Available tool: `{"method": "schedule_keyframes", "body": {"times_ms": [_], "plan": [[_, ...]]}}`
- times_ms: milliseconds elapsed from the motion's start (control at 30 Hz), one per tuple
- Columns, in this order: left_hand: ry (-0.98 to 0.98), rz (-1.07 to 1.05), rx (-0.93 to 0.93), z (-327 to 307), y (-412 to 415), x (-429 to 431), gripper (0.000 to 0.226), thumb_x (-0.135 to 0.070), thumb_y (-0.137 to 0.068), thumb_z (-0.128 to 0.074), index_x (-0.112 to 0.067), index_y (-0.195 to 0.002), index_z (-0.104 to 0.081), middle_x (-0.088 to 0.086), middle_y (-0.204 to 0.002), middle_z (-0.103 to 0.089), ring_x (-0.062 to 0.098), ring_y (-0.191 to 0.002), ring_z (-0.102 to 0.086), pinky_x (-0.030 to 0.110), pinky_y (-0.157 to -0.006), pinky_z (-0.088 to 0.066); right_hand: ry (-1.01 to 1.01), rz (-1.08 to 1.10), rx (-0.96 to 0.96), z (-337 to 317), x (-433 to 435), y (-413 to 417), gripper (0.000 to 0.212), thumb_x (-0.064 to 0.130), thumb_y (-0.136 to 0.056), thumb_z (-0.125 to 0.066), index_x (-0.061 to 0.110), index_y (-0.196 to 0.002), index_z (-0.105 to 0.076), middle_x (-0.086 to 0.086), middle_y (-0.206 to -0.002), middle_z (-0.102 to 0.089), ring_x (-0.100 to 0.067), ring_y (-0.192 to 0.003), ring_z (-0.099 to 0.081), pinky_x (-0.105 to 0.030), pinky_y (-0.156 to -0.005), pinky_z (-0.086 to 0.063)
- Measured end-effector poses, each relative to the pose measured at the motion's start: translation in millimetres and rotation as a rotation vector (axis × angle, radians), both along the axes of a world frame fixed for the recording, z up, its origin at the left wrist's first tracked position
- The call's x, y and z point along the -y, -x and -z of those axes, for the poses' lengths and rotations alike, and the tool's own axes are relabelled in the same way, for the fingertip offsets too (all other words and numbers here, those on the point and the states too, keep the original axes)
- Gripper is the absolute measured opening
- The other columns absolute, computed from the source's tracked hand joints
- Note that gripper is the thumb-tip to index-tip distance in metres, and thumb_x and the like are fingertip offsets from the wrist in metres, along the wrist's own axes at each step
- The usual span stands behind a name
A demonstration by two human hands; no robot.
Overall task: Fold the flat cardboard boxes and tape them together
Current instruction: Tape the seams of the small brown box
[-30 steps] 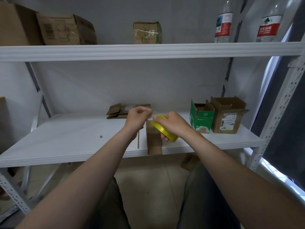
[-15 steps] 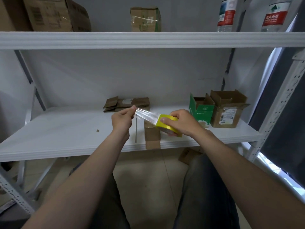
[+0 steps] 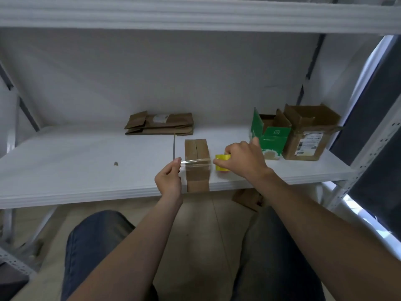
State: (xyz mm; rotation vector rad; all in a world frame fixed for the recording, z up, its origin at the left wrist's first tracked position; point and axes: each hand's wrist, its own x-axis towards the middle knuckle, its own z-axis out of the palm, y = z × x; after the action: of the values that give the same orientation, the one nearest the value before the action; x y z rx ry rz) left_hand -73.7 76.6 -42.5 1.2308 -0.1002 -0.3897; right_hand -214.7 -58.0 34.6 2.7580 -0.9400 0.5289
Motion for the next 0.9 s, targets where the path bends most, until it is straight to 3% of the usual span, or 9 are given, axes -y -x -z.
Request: {"method": "schedule_keyframes", "body": {"times_ms": [167,333,533,700,900], "plan": [[0.001,-0.018,0.031,13,-19,24,0.008,-0.019,-0.093,-0.073,-0.020,-0.088,-0.079,-0.012,-0.076,-0.076,0.009,-0.084,-0.069,0.031,-0.086,-0.057,0.023,0.006,-0.026,17,26,-21,0.065,0.083,-0.084,-0.042,0.023,-0.078,-0.067,0.002,-0.074,-0.065,-0.022,-0.077,-0.060,-0.042,-0.086,-0.025],[-0.047,0.008,0.067,26,-44,46,0.012,-0.018,-0.094,-0.070,-0.012,-0.097,-0.080,-0.007,-0.082,-0.078,0.015,-0.087,-0.074,0.031,-0.087,-0.059,-0.052,-0.008,-0.058,30,48,-45,0.052,0.075,-0.083,-0.056,0.024,-0.072,-0.056,0.006,-0.073,-0.059,-0.020,-0.075,-0.055,-0.039,-0.075,-0.016],[-0.132,-0.002,0.157,28,-64,72,0.015,-0.023,-0.096,-0.069,-0.013,-0.099,-0.080,-0.007,-0.085,-0.076,0.009,-0.087,-0.072,0.024,-0.081,-0.057,-0.157,-0.017,-0.089,35,74,-70,0.045,0.062,-0.075,-0.075,0.025,-0.070,-0.051,0.007,-0.072,-0.062,-0.016,-0.071,-0.054,-0.039,-0.076,-0.017],[-0.237,0.065,0.316,37,-83,94,0.026,-0.031,-0.100,-0.061,-0.015,-0.108,-0.080,-0.003,-0.101,-0.078,0.008,-0.098,-0.071,0.029,-0.087,-0.056,-0.194,-0.024,0.015,45,93,-87,0.055,0.077,-0.079,-0.063,0.026,-0.064,-0.050,0.007,-0.068,-0.058,-0.018,-0.073,-0.055,-0.039,-0.074,-0.012],[-0.265,0.188,0.376,43,-104,114,0.038,-0.032,-0.106,-0.049,-0.009,-0.110,-0.078,0.004,-0.106,-0.077,0.013,-0.100,-0.070,0.025,-0.087,-0.053,-0.203,-0.028,0.073,46,105,-100,0.058,0.077,-0.082,-0.059,0.026,-0.059,-0.046,0.008,-0.063,-0.047,-0.017,-0.073,-0.048,-0.039,-0.067,-0.009]]}}
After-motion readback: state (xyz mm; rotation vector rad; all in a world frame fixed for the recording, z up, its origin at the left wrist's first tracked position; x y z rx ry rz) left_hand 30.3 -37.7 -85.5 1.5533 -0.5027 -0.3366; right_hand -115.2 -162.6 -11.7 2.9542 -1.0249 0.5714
